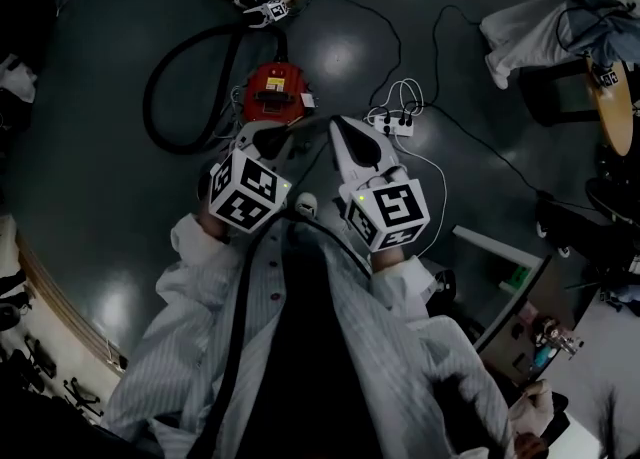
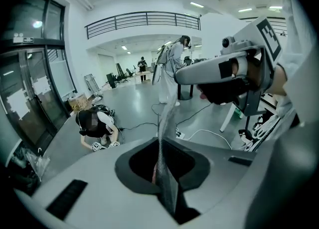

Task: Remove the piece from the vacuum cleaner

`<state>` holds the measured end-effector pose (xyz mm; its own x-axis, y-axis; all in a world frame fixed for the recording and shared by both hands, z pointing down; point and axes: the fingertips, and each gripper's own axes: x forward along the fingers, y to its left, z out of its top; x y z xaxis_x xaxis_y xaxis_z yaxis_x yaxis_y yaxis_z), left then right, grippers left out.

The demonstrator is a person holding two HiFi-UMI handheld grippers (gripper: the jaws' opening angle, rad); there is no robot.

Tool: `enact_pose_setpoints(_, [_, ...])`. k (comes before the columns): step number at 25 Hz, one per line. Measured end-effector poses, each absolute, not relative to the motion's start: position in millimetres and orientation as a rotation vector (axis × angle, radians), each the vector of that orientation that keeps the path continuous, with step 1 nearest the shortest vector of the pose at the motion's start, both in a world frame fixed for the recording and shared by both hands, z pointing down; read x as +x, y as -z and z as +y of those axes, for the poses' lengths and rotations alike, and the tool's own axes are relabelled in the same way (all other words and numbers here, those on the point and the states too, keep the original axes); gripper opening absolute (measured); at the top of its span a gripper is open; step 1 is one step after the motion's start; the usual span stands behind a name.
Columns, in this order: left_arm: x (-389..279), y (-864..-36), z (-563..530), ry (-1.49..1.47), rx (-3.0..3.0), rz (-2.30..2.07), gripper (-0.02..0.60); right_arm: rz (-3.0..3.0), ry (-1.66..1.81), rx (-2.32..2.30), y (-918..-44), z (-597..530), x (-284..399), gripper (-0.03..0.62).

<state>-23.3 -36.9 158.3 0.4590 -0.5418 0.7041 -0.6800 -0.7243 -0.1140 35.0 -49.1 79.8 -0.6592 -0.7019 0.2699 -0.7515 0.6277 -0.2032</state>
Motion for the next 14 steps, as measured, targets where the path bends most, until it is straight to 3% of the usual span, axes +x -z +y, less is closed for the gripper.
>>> enact_pose_setpoints(14, [-26,-154,-37,-1.098,2.567,-1.038,0.029,-2.675,-0.472,1.175,-84,-44,18,0.000])
